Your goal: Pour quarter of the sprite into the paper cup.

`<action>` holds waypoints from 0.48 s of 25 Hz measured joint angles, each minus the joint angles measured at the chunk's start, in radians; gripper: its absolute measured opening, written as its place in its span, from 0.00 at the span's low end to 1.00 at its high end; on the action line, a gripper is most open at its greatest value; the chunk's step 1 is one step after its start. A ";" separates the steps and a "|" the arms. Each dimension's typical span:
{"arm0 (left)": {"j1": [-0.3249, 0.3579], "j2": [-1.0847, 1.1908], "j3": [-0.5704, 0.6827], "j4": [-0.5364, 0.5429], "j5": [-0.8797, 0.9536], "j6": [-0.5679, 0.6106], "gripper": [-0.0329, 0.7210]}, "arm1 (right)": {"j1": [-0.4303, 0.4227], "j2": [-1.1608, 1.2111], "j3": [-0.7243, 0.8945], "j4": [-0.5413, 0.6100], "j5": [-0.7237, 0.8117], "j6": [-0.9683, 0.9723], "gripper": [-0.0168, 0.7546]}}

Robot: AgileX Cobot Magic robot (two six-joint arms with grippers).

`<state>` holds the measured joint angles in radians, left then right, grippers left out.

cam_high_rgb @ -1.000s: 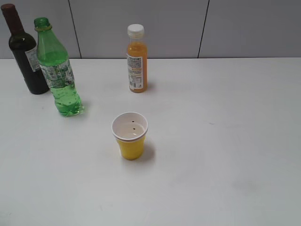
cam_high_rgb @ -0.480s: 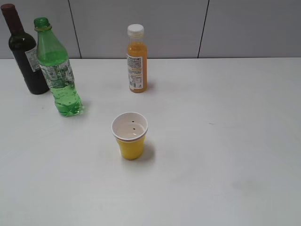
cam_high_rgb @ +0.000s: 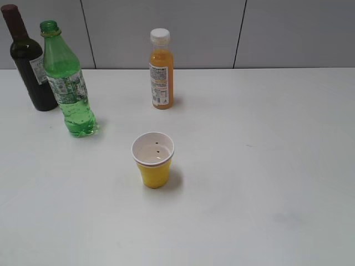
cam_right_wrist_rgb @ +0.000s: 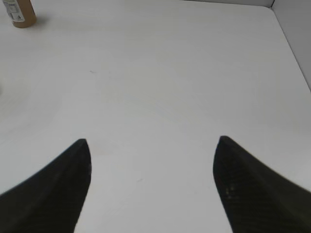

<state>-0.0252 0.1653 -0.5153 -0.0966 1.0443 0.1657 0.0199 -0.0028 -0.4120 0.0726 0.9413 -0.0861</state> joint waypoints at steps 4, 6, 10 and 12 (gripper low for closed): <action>0.000 -0.052 0.000 -0.001 0.000 0.000 0.83 | 0.000 0.000 0.000 0.000 0.000 0.000 0.79; 0.000 -0.071 0.000 -0.001 0.000 -0.001 0.83 | 0.000 0.000 0.000 0.000 0.000 0.000 0.79; 0.000 -0.106 0.001 -0.001 0.000 -0.001 0.83 | 0.000 0.000 0.000 0.000 0.000 0.000 0.79; 0.000 -0.124 0.002 -0.001 0.000 -0.001 0.83 | 0.000 0.000 0.000 0.000 0.000 0.000 0.79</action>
<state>-0.0252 0.0416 -0.5134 -0.0974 1.0443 0.1649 0.0199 -0.0028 -0.4120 0.0726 0.9413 -0.0861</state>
